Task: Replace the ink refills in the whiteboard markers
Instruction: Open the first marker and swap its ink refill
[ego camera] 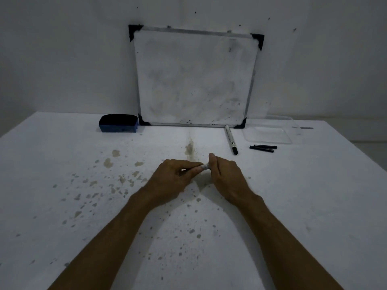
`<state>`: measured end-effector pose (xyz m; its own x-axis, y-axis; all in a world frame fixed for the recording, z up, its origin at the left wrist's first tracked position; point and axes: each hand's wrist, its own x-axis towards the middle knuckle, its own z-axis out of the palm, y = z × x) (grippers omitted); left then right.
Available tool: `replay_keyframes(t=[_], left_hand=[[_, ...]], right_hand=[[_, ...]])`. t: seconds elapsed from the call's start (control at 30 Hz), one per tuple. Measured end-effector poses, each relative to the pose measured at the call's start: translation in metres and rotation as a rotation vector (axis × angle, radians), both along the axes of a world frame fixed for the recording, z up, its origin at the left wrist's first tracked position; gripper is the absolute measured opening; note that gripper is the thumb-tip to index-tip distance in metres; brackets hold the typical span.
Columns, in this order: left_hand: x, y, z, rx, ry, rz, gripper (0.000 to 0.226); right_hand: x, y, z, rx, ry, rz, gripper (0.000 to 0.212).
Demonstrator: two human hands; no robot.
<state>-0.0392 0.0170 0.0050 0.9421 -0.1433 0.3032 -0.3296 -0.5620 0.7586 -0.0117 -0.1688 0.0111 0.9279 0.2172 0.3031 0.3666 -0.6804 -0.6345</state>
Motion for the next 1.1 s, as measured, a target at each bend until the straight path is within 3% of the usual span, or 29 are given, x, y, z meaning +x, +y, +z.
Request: replay_keyframes(t=[0.1, 0.23, 0.3, 0.4, 0.47, 0.5, 0.63, 0.73, 0.8, 0.87, 1.0, 1.1], left_hand=[[-0.005, 0.004, 0.012, -0.102, 0.182, -0.065, 0.037], [-0.007, 0.016, 0.023, -0.242, 0.357, -0.167, 0.029], [-0.008, 0.009, 0.022, -0.218, 0.281, -0.115, 0.023], [-0.002, 0.003, 0.005, 0.090, -0.104, 0.003, 0.033], [0.001, 0.005, -0.004, 0.221, -0.231, 0.023, 0.037], [0.000, 0.005, -0.002, 0.185, -0.221, 0.014, 0.036], [-0.011, 0.001, 0.021, -0.221, 0.194, -0.145, 0.028], [-0.008, 0.020, 0.031, -0.308, 0.497, -0.288, 0.026], [-0.006, 0.026, 0.032, -0.339, 0.574, -0.311, 0.030], [-0.008, 0.017, 0.026, -0.281, 0.428, -0.201, 0.024], [-0.001, 0.003, -0.007, 0.087, -0.141, -0.003, 0.037], [0.001, 0.006, -0.004, 0.252, -0.291, 0.019, 0.036]], right_hand=[[-0.003, 0.003, 0.003, -0.153, -0.139, 0.059, 0.044], [-0.007, 0.005, 0.010, -0.153, -0.262, 0.080, 0.064], [-0.006, 0.011, 0.008, -0.037, -0.223, 0.007, 0.054], [0.002, 0.012, 0.009, 0.064, 0.050, -0.112, 0.053], [0.005, 0.013, 0.008, 0.096, 0.069, -0.109, 0.057], [0.005, 0.014, 0.008, 0.121, 0.034, -0.094, 0.057], [-0.002, 0.007, 0.009, 0.063, -0.136, 0.014, 0.052], [-0.008, 0.006, 0.022, 0.003, -0.108, 0.128, 0.038], [-0.012, 0.007, 0.024, 0.032, -0.118, 0.178, 0.039], [-0.008, 0.010, 0.018, 0.075, -0.116, 0.126, 0.048], [0.001, 0.012, 0.013, 0.160, 0.099, -0.049, 0.056], [-0.002, 0.010, 0.016, 0.086, 0.010, -0.004, 0.052]])
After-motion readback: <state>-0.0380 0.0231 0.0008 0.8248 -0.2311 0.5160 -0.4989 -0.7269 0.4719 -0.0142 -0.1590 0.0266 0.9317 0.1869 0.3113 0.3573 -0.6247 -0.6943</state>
